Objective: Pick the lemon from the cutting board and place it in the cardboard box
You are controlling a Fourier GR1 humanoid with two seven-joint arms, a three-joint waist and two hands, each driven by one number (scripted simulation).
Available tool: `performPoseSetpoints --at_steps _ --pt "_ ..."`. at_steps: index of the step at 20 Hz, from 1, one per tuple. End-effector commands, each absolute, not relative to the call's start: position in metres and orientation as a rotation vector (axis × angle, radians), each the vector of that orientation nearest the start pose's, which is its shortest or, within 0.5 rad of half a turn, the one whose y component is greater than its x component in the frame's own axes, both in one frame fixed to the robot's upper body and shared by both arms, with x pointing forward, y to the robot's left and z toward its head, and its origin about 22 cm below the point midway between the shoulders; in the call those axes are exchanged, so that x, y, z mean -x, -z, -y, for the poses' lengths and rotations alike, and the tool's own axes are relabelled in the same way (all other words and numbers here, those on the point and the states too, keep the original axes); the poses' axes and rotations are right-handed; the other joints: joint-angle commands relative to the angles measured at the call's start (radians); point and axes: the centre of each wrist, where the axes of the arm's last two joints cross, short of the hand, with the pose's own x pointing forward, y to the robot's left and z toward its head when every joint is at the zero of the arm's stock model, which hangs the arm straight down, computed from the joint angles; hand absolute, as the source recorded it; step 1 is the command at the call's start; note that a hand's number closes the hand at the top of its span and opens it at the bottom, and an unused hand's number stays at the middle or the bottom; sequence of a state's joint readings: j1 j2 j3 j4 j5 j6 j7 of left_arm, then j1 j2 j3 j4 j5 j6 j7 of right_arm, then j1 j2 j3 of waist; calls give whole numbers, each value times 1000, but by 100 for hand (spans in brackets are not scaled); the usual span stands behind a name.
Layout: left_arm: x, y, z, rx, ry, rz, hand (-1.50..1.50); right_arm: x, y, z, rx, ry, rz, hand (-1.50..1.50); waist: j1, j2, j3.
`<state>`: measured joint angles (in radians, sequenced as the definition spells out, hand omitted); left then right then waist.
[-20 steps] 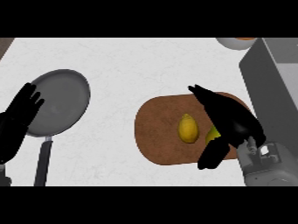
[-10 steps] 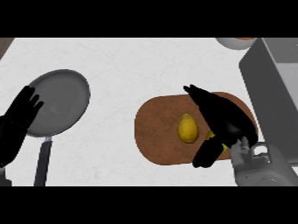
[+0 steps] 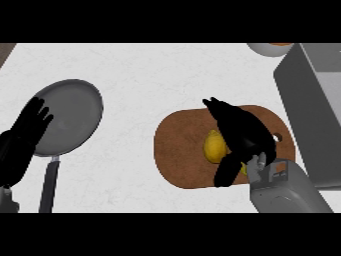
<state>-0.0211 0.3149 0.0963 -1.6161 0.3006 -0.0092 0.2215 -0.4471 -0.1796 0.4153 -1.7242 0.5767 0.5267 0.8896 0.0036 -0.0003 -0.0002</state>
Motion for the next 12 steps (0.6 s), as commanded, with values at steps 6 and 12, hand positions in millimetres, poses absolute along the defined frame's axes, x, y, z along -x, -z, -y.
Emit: performPoseSetpoints --at_steps 6,12 --pt "-243 -62 -324 -46 -41 1448 0 -281 -120 113 655 -1235 947 -150 1 -1 0" --pt "-269 -71 -314 -56 -45 1449 0 -283 -95 103 701 -1234 915 -150 -3 1 0"
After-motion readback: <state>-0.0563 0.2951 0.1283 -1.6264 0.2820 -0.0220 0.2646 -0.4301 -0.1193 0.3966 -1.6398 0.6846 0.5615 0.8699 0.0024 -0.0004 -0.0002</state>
